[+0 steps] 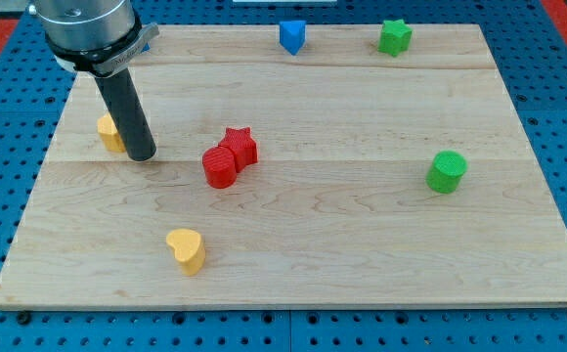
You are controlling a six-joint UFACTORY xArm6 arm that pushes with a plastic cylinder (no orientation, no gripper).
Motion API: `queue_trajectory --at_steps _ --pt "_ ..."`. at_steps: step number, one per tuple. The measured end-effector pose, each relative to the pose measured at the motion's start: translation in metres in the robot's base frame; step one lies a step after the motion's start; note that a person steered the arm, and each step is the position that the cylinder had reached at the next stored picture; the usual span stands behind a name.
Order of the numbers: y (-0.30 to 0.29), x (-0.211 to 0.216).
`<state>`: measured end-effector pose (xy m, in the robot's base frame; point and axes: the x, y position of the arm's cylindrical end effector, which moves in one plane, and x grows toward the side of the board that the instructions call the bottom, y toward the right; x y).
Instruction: Push the red circle parallel to the green circle
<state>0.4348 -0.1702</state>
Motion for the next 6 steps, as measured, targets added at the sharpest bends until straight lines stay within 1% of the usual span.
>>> queue_trajectory --at_steps 5,6 --pt "0.002 0.005" --pt "0.01 0.039"
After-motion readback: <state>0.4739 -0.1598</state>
